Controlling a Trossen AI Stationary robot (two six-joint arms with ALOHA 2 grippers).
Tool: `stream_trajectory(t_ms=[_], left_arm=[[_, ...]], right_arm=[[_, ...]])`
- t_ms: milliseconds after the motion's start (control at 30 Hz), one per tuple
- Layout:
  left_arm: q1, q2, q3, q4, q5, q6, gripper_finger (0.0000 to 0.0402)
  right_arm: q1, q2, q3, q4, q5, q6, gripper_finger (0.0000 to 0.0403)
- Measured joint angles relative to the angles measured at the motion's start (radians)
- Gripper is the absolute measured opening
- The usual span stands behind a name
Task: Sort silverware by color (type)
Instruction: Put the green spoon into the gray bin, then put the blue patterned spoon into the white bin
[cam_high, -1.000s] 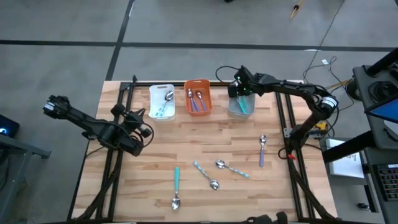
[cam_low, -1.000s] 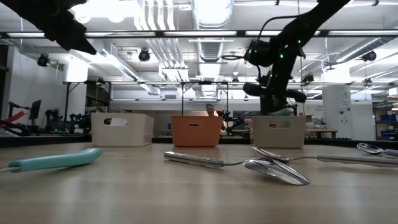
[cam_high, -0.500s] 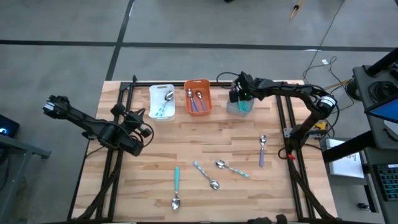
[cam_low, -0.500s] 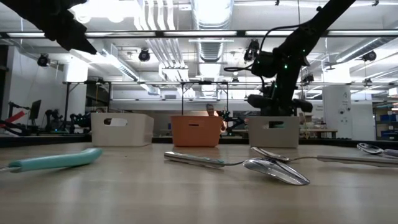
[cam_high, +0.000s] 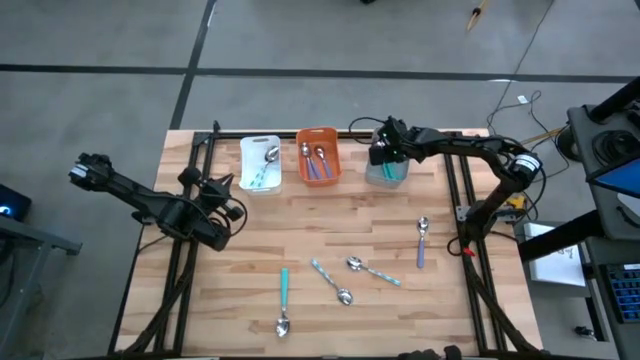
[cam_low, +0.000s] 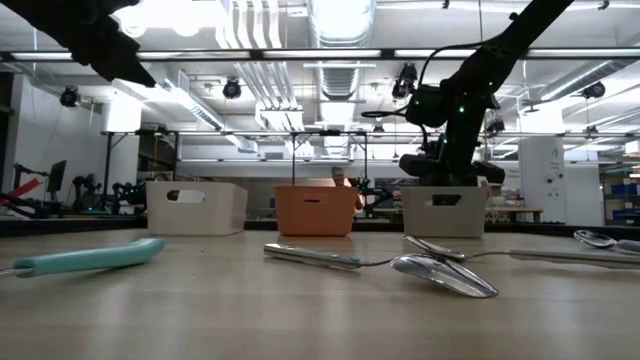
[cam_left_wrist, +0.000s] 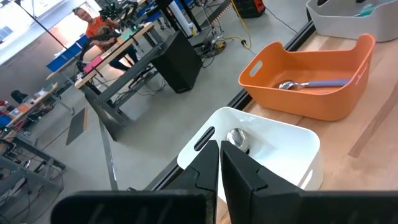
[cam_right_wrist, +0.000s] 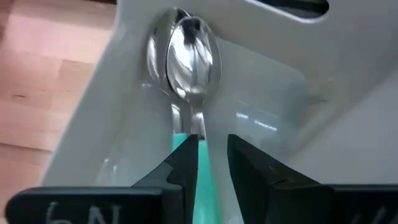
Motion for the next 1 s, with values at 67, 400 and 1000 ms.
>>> stream_trajectory(t_ms=[67,400,1000], left_arm=[[0.000,0.000,0.000,0.000,0.000,0.000,0.0000],[0.000,0.001,0.031,0.016,0.059,0.010,0.0000],[-0.001,0.170,0.099,0.376,0.318,0.007,0.0000]], right_arm=[[0.000,-0.005,0.010,-0.003,0.000,-0.004,0.0093],[0.070,-0.146,0.060,-0.004,0.000,-0.115,0.0116],[0.422,-0.247,0.033,0.054,-0.009,-0.330,0.0082]])
